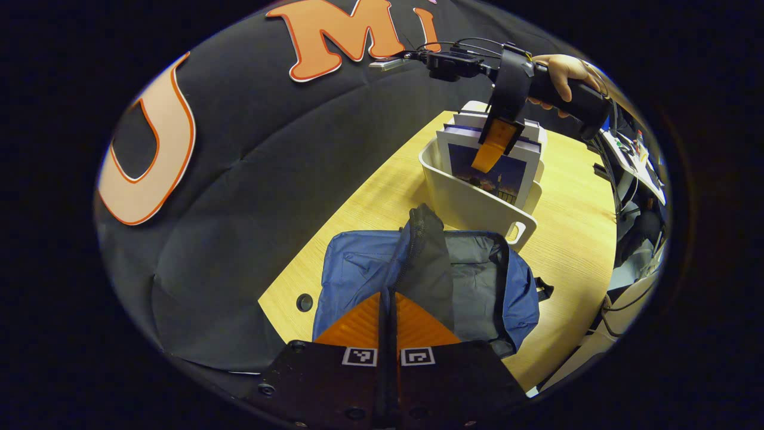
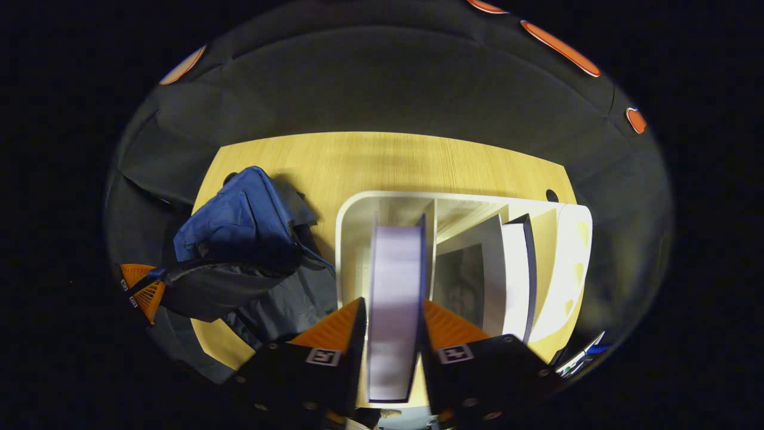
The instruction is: Open the schoolbag, grab two books from the bookshelf and put them into the schoolbag.
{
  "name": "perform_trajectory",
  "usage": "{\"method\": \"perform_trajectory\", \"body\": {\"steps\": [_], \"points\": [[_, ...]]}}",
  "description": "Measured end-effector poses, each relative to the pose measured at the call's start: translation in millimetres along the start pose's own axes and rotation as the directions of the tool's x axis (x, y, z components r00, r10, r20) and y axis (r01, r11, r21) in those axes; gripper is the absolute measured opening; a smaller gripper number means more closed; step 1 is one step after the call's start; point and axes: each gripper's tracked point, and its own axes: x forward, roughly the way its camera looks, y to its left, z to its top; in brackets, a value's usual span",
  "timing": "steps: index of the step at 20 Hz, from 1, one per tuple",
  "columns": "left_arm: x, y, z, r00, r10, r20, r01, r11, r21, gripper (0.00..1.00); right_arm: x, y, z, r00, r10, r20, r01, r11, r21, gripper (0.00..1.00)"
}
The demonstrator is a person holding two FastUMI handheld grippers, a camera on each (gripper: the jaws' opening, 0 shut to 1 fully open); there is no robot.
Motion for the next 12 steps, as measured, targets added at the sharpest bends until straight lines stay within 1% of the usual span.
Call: {"method": "perform_trajectory", "body": {"steps": [1,2,5,7,10,12], "points": [[0.4,0.1,-0.6,1.000,0.001,-0.001,-0.001,1.000,-0.002,0.01,4.8,0.7,-1.2,1.000,0.005,-0.002,-0.005,1.000,-0.001,0.39],[0.8,-0.2,-1.6,1.000,0.002,0.000,-0.002,1.000,-0.005,0.00,4.4,0.8,-0.9,1.000,0.010,0.005,-0.010,1.000,0.000,0.36],[1.6,-2.4,-2.6,1.000,0.007,-0.004,-0.007,1.000,-0.017,0.00,-3.2,-3.6,-3.7,0.999,0.011,0.030,-0.012,1.000,0.021,0.34],[0.4,-4.5,-2.7,1.000,0.022,-0.005,-0.022,1.000,-0.021,0.01,-17.3,-8.0,-1.8,0.997,0.017,0.070,-0.019,0.999,0.030,0.33],[-2.7,-14.1,-3.8,0.999,0.042,0.003,-0.042,0.998,-0.054,0.00,-51.4,-8.8,-3.1,0.990,0.070,0.125,-0.077,0.996,0.050,0.33],[-2.6,-18.7,-7.3,0.999,0.051,-0.002,-0.051,0.997,-0.055,0.00,-73.6,-13.4,-4.8,0.984,0.086,0.157,-0.095,0.994,0.054,0.33]]}}
